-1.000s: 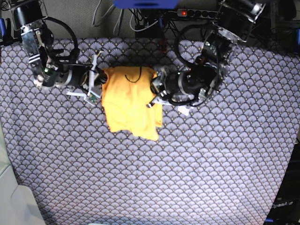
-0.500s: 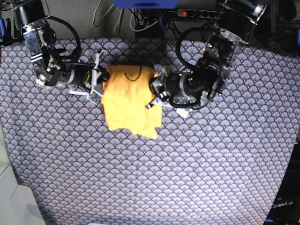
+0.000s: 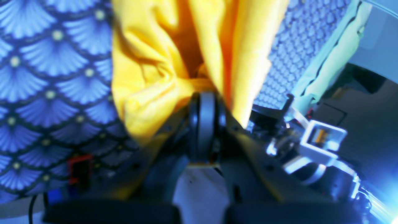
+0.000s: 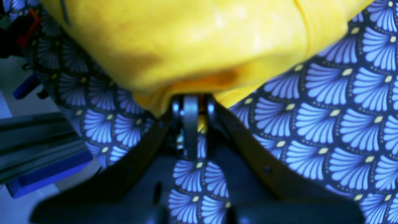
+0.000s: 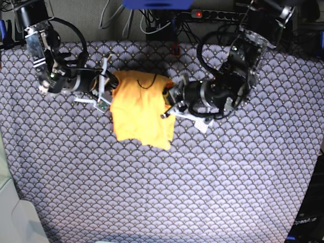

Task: Fold the T-shirt properly
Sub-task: 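Grasp the shirt's edge with both grippers and straighten it, then smooth the folded shirt's edge with the right gripper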

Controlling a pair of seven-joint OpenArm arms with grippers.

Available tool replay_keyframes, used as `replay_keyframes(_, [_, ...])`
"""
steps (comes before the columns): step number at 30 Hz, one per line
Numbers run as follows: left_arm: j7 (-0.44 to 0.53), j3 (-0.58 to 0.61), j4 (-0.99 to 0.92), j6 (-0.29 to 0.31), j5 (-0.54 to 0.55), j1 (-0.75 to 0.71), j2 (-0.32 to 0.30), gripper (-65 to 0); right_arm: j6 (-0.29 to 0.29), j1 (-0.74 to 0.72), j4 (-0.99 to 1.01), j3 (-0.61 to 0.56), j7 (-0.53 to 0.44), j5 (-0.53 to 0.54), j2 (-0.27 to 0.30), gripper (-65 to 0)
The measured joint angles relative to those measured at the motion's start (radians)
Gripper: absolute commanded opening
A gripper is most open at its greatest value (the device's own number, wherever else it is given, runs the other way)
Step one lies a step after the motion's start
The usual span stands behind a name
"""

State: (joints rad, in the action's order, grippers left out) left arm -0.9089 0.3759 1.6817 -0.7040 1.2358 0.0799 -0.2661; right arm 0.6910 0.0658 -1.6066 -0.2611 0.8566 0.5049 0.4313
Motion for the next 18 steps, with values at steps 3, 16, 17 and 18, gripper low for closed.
replay_keyframes(3, [-0.008, 0.003, 0.000, 0.001, 0.005, -0.008, -0.033, -65.0, 0.000, 0.002, -0.003, 0.000, 0.000, 0.001, 0.000, -63.2])
replay_keyframes(16, [0.037, -0.085, 0.011, 0.000, 0.005, -0.136, -0.203, -65.0, 0.000, 0.002, -0.039, 0.009, 0.013, -0.005, 0.043, -63.2])
replay_keyframes(17, [0.040, -0.117, 0.012, 0.001, 0.005, -0.156, -0.218, -65.0, 0.000, 0.005, -0.072, 0.026, 0.014, -0.003, 0.050, -63.2])
replay_keyframes(18, [0.040, -0.155, 0.018, 0.000, 0.005, -0.175, -0.230, -65.0, 0.000, 0.005, -0.106, 0.044, 0.005, 0.007, 0.057, -63.2])
